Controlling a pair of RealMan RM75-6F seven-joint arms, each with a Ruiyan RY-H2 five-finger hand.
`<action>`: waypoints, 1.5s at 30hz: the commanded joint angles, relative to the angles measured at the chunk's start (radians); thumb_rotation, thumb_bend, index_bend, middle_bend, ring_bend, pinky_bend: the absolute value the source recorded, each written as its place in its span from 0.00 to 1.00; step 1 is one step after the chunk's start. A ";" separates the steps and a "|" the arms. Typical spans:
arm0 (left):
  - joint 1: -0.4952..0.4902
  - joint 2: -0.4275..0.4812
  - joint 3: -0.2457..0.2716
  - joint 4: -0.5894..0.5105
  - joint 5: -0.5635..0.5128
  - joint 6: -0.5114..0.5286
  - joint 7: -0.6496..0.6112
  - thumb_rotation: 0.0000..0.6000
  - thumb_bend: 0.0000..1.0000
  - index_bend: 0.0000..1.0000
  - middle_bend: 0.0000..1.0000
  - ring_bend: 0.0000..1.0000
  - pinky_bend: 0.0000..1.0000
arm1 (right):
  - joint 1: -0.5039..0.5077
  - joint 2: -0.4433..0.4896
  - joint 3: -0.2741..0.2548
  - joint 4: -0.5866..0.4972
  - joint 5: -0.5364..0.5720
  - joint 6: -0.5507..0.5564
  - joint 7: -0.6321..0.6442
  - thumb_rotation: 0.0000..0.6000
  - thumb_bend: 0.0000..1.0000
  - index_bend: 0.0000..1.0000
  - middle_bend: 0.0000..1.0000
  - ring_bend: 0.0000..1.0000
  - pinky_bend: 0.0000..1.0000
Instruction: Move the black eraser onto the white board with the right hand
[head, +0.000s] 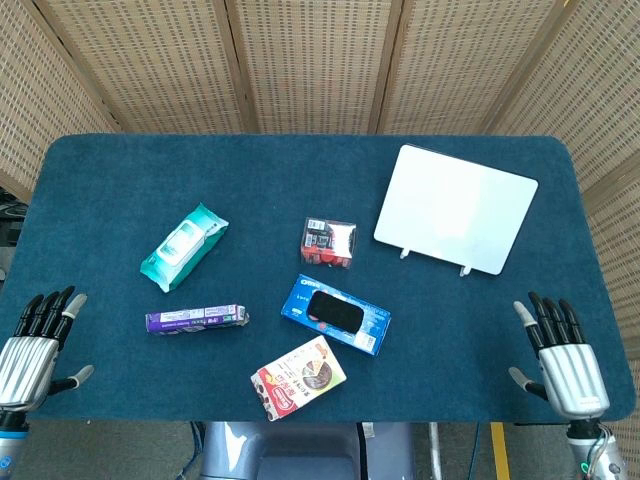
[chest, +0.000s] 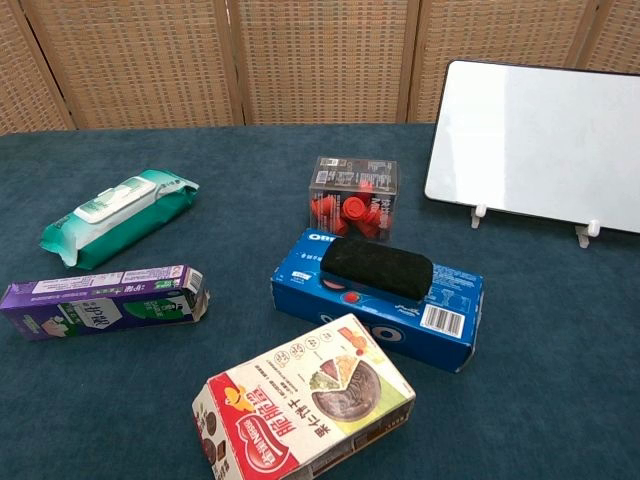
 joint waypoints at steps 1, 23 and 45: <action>0.000 0.000 0.001 -0.001 0.000 0.000 0.002 1.00 0.13 0.00 0.00 0.00 0.00 | 0.031 -0.022 0.020 0.018 0.045 -0.071 -0.045 1.00 0.05 0.04 0.00 0.00 0.00; -0.001 0.004 0.000 0.000 0.005 0.002 -0.011 1.00 0.13 0.00 0.00 0.00 0.00 | 0.030 -0.042 0.011 0.029 0.015 -0.048 -0.012 1.00 0.05 0.04 0.00 0.00 0.00; 0.001 0.003 0.004 -0.005 0.010 0.003 -0.004 1.00 0.13 0.00 0.00 0.00 0.00 | 0.030 -0.041 0.010 0.031 0.005 -0.037 0.005 1.00 0.05 0.04 0.00 0.00 0.00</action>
